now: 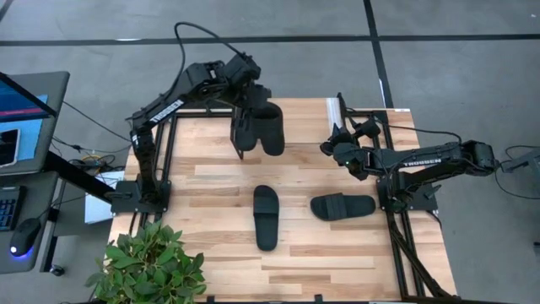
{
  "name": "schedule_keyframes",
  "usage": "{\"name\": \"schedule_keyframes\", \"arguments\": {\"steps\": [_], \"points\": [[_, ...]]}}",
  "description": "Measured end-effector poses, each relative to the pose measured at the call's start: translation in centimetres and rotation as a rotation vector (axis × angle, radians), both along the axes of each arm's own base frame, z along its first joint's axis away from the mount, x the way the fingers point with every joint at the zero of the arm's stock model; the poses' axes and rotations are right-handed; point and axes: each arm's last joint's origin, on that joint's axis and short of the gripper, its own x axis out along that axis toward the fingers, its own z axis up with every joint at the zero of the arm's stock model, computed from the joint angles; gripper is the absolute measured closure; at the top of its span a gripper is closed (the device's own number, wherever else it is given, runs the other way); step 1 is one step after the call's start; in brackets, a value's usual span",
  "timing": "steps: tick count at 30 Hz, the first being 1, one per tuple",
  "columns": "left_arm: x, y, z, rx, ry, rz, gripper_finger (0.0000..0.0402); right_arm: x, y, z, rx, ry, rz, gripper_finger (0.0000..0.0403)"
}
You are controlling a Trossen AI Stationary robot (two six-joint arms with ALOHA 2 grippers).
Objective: Pick and place slides into the shelf
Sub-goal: Put the black slide on the shelf
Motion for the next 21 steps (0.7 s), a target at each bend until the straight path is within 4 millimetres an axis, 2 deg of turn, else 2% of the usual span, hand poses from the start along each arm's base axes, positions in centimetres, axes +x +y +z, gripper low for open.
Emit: {"name": "schedule_keyframes", "arguments": {"steps": [7,21], "points": [[-0.3,0.7,0.0,0.009,-0.004,0.026,0.0372,0.0,0.0,0.0,0.000,0.001,0.000,0.0154],[1.7,1.5,-1.1,0.096,0.009,0.030,0.0372,0.0,0.0,0.0,0.000,0.000,0.000,0.0154]]}}
